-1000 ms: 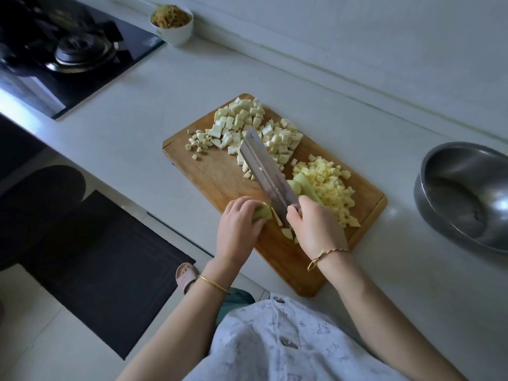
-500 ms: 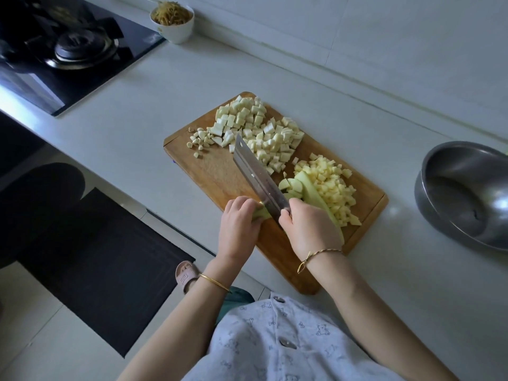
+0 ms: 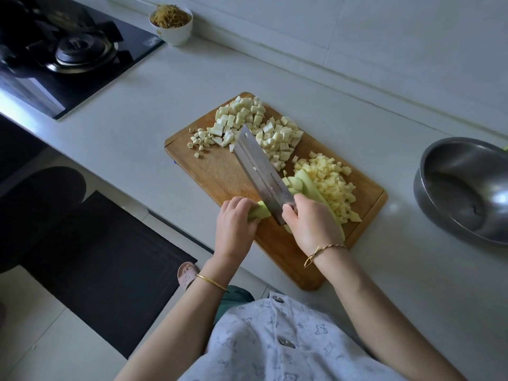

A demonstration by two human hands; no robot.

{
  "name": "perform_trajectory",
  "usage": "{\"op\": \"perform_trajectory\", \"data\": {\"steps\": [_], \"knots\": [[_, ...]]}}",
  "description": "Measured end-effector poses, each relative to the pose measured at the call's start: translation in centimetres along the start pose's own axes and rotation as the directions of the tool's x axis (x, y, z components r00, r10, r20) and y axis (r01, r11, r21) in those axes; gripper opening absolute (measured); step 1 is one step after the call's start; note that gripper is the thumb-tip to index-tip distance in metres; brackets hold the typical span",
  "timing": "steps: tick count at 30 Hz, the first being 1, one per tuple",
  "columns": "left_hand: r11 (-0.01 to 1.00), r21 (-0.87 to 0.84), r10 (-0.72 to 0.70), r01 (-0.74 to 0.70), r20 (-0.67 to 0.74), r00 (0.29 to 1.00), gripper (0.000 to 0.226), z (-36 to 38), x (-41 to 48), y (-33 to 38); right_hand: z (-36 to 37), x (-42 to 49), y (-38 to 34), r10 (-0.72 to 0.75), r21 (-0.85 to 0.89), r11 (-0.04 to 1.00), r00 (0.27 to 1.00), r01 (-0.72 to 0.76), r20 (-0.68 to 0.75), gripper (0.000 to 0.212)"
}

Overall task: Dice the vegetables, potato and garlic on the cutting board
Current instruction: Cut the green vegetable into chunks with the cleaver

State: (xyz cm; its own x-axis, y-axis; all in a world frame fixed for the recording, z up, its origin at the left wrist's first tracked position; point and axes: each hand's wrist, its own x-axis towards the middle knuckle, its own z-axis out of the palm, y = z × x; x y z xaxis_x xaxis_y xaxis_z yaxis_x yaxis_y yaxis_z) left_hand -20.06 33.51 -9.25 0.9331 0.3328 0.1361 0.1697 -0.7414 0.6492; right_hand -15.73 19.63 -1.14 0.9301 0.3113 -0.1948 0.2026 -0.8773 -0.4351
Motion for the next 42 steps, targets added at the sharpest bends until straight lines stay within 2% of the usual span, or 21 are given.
{"op": "perform_trajectory", "data": {"steps": [6,10,15,22,33,42], "knots": [[1.0,0.015,0.015,-0.014,-0.018,1.0,0.015,0.1,-0.1,0.1,0.6,0.0,-0.7,0.029,-0.087,0.996,0.998,-0.025,0.046,0.031],[0.999,0.026,0.027,-0.027,-0.022,0.999,0.018,-0.1,-0.3,-0.1,1.4,0.5,-1.1,0.057,-0.088,0.995,0.994,-0.049,0.094,0.039],[1.0,0.019,-0.013,0.013,-0.019,1.0,0.028,-0.3,-0.7,-0.3,1.0,0.7,-0.6,0.052,-0.043,0.998,0.998,-0.05,0.044,0.039],[0.998,0.011,-0.056,0.056,-0.009,0.998,0.026,-0.1,-0.3,0.1,-0.1,-0.1,-0.3,0.0,0.0,1.0,1.0,0.0,-0.017,0.037],[0.999,0.008,-0.038,0.038,-0.028,0.999,0.016,0.1,-0.2,0.1,1.0,0.6,-0.9,0.034,-0.097,0.995,0.996,-0.026,0.085,0.024],[0.998,-0.027,-0.062,0.061,-0.039,0.997,0.018,0.1,-0.4,-0.2,0.6,0.7,-0.6,0.012,-0.014,1.0,1.0,-0.012,0.004,0.038]]}}
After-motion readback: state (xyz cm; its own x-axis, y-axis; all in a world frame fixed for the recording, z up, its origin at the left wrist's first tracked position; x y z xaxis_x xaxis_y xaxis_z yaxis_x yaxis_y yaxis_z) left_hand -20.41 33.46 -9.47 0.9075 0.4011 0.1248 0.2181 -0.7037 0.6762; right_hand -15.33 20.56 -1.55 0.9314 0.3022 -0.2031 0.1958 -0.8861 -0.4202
